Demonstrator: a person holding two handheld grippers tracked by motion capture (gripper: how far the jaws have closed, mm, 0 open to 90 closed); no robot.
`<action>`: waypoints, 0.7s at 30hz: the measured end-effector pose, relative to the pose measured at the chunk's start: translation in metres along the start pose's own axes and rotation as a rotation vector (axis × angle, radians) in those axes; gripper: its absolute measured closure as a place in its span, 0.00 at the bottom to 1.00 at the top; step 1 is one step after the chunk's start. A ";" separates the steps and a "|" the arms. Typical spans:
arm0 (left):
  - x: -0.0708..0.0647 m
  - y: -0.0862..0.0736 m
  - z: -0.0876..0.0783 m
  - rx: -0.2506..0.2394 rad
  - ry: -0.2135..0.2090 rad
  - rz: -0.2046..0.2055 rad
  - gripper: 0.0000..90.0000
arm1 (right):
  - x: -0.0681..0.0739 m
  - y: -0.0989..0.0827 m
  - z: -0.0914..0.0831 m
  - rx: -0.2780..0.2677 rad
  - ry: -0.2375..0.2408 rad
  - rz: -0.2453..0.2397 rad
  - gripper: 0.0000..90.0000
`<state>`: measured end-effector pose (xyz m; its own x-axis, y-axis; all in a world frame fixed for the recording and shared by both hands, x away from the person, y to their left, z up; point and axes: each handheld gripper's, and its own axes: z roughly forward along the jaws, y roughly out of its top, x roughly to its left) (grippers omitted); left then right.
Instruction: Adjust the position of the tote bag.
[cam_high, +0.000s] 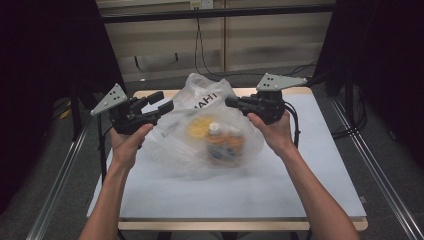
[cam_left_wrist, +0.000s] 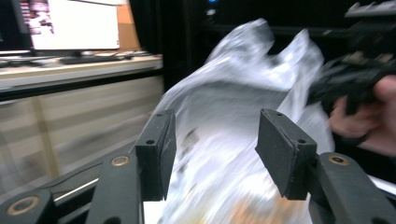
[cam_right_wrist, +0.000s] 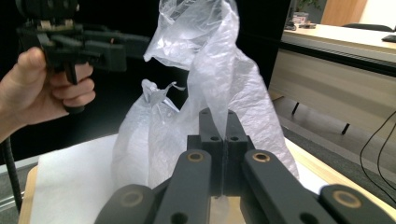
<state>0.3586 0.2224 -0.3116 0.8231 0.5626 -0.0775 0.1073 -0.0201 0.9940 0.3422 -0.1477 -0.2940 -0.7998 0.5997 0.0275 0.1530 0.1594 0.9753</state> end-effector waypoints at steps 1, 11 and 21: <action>0.002 -0.004 -0.002 0.000 0.010 -0.004 0.52 | -0.002 -0.001 -0.002 -0.007 0.000 0.007 1.00; 0.020 -0.024 -0.024 0.016 0.055 -0.074 0.53 | -0.013 -0.009 -0.024 -0.089 -0.014 0.045 1.00; 0.029 -0.036 -0.034 0.081 0.042 -0.089 0.51 | -0.017 -0.023 -0.054 -0.147 -0.042 0.064 1.00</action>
<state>0.3601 0.2678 -0.3467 0.7843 0.5993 -0.1605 0.2252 -0.0339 0.9737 0.3209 -0.2040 -0.3051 -0.7656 0.6378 0.0843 0.1139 0.0054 0.9935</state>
